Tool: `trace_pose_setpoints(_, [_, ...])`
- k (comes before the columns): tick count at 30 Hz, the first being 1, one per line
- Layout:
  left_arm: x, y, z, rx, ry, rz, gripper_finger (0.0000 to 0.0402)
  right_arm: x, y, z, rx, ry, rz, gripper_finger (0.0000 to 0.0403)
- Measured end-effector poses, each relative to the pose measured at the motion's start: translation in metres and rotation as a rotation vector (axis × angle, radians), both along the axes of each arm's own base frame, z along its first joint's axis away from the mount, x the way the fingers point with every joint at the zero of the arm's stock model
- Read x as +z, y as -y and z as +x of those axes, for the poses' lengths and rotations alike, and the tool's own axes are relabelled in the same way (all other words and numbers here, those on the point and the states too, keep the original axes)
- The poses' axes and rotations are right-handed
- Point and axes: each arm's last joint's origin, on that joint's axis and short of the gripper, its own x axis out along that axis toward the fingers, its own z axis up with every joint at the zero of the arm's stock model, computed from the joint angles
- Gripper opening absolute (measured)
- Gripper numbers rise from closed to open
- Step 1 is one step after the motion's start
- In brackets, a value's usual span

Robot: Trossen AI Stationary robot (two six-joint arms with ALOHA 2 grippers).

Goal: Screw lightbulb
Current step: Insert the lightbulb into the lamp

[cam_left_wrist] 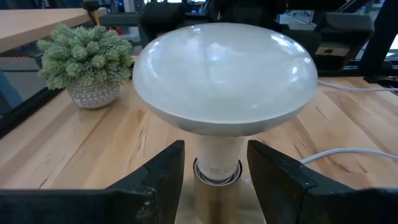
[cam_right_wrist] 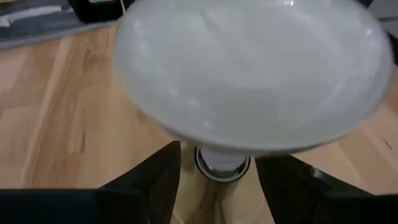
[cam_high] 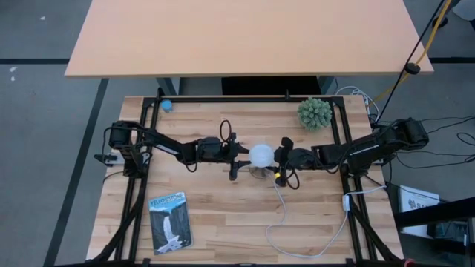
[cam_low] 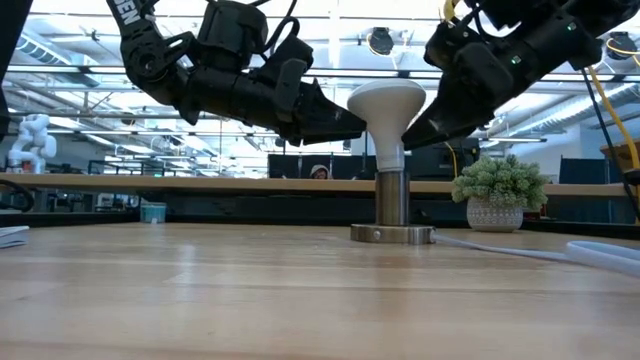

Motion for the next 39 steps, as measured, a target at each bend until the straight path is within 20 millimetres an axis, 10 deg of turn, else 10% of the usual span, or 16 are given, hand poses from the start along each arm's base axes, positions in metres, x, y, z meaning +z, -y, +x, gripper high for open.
trace_pose_setpoints(11, [0.000,0.000,0.000,0.000,0.000,0.000,0.0179,0.005,0.002,-0.013,-0.022,-0.054,0.019,0.0166])
trace_pose_setpoints(23, [-0.008,0.000,-0.002,0.012,-0.080,-0.051,0.0173,0.003,0.003,-0.019,-0.088,-0.091,0.050,0.0032])
trace_pose_setpoints(31, [-0.010,0.001,-0.003,-0.040,-0.108,-0.069,0.0016,0.003,0.007,-0.019,-0.105,-0.097,0.052,0.0007])
trace_pose_setpoints(39, [-0.011,0.002,-0.003,-0.063,-0.115,-0.098,0.0002,-0.026,0.023,-0.035,-0.039,-0.003,0.142,0.0001])
